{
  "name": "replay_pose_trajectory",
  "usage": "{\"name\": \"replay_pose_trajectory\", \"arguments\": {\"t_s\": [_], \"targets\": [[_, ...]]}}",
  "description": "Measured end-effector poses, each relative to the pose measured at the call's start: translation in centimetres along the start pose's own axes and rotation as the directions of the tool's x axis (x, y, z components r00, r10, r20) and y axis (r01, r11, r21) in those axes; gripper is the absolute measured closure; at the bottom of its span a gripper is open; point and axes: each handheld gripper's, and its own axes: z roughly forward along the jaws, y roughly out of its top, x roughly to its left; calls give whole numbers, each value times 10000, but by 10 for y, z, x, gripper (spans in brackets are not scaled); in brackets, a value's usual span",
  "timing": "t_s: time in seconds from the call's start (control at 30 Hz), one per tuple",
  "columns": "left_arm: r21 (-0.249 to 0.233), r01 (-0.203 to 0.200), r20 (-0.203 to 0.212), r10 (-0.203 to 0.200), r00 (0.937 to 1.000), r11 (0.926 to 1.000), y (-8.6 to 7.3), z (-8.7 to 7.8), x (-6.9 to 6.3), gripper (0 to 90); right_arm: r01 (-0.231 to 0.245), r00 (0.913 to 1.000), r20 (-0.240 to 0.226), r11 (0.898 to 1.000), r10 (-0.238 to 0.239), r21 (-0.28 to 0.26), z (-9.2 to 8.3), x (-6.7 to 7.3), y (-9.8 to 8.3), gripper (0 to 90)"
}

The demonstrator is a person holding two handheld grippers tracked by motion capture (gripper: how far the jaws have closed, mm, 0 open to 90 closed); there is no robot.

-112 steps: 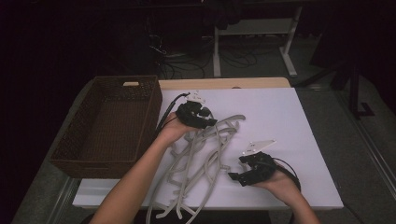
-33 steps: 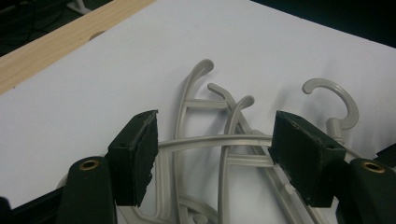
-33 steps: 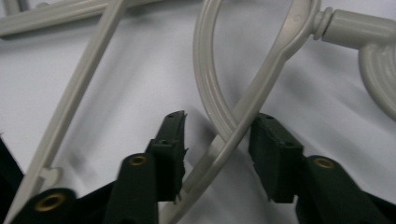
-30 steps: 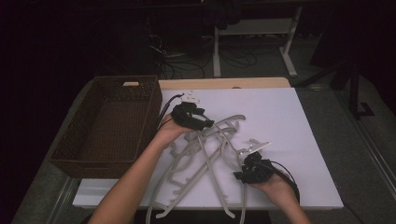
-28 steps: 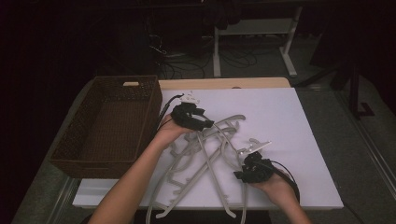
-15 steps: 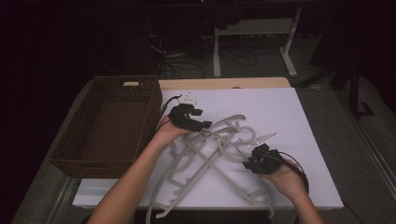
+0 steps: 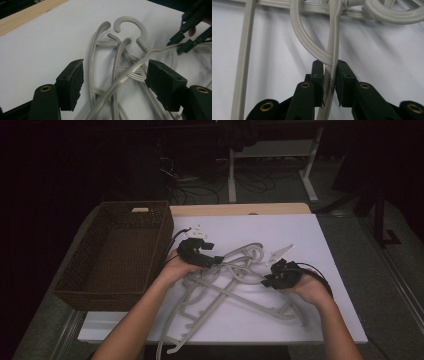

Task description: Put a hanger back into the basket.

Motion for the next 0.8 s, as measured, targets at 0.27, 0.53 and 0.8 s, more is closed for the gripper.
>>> {"name": "replay_pose_trajectory", "arguments": {"t_s": [0.27,0.53,0.8], "targets": [[-93,20,51,-19,10000,10000,-3,0,-1,298,-913,9956,124,9920,927,-877,-11,-1,1,562],[830,-382,-241,403,9989,9958,-8,6,-3,269,-1581,9872,-27,9766,1594,-1459,-24,16,-5,455],[1791,-1290,-278,1361,9903,9753,-14,17,-11,273,-2183,9741,149,9557,2256,-1976,-30,16,-20,293]]}}
